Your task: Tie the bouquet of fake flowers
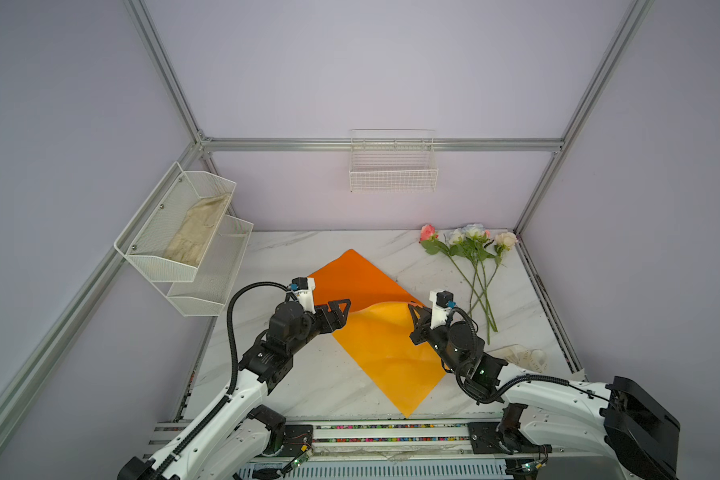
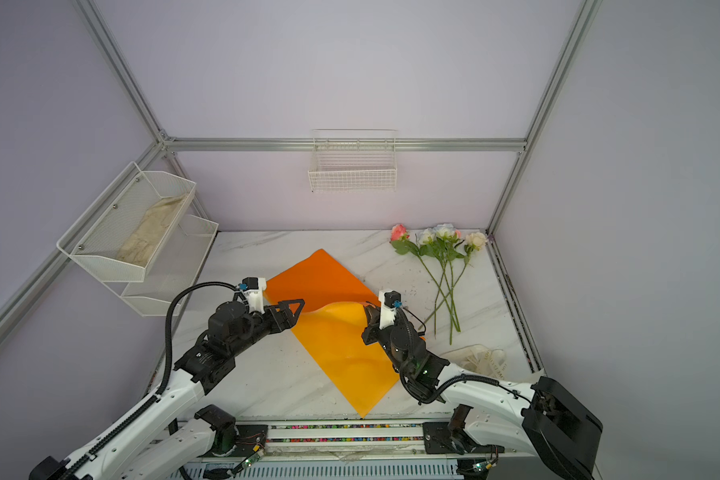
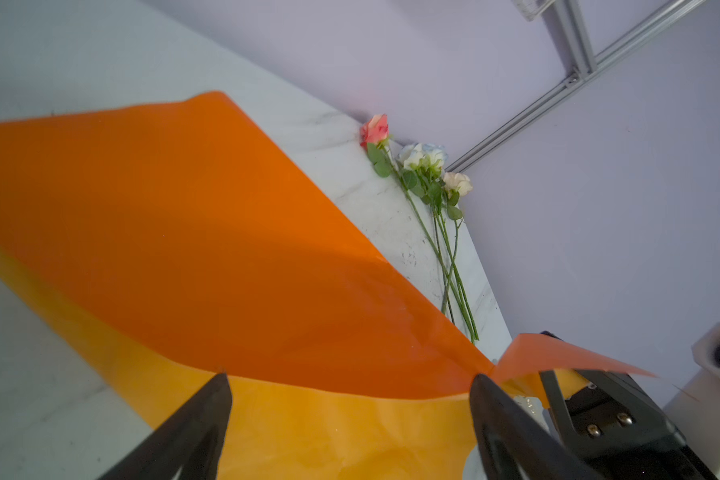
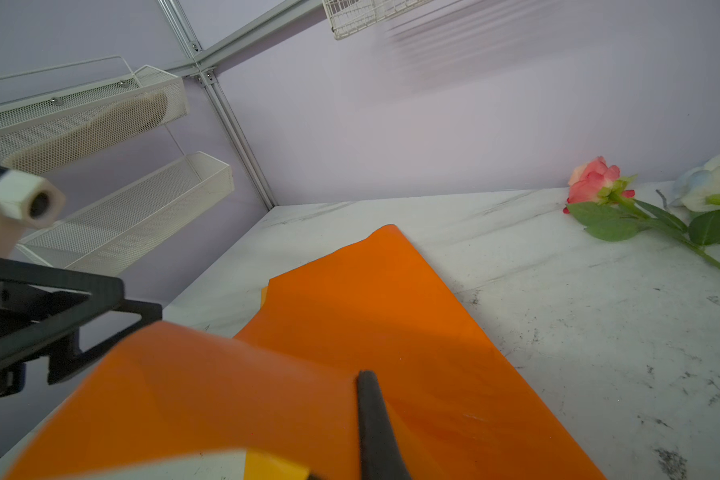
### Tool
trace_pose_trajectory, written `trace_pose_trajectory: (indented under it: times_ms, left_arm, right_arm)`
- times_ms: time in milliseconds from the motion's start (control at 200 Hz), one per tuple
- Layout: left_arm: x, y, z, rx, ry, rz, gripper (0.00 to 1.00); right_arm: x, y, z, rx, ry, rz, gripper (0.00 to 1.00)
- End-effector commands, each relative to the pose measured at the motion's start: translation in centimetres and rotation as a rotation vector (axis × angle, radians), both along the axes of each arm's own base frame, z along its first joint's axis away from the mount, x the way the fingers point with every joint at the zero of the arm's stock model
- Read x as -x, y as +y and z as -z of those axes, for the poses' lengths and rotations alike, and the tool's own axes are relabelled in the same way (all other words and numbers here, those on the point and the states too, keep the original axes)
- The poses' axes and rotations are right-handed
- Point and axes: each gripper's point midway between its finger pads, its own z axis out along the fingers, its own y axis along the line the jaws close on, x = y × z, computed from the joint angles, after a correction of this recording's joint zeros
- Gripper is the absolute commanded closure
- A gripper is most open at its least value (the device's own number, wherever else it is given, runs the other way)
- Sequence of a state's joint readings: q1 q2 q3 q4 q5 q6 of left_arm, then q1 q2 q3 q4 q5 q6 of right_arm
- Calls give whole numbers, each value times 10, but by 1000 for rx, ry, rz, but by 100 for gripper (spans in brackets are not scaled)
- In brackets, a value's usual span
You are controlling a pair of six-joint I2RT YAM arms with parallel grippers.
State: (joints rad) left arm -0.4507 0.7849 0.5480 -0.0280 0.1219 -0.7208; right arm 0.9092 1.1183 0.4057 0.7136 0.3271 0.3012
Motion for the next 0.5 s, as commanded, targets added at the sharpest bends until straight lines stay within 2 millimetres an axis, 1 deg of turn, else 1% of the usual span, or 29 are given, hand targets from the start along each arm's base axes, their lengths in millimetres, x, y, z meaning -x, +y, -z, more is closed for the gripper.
trace_pose_trajectory:
  times_ms: [0, 40, 75, 100, 140, 225, 360, 495]
  left_arm:
    - [11, -12, -14, -29, -202, 90, 36]
    - [14, -19, -9, -51, -209, 135, 42]
    - [17, -26, -3, -69, -193, 182, 44]
    - [19, -31, 1, -74, -183, 213, 49]
    - [19, -40, 10, -85, -157, 256, 56]
    - [18, -54, 30, -127, -103, 302, 64]
    - [9, -70, 57, -179, -20, 337, 66]
    - [-10, -71, 90, -232, 90, 269, 67]
  right_arm:
    - [-9, 0, -16, -176, 58, -19, 100]
    - [-12, 2, -16, -215, 87, -38, 100]
    - [-16, 3, -16, -241, 110, -53, 100]
    - [-18, 4, -15, -256, 128, -63, 100]
    - [-22, 4, -14, -280, 149, -70, 100]
    - [-28, 1, -11, -316, 182, -64, 100]
    - [-36, -8, -11, -373, 212, -45, 100]
    - [-43, -26, -10, -450, 237, 4, 100]
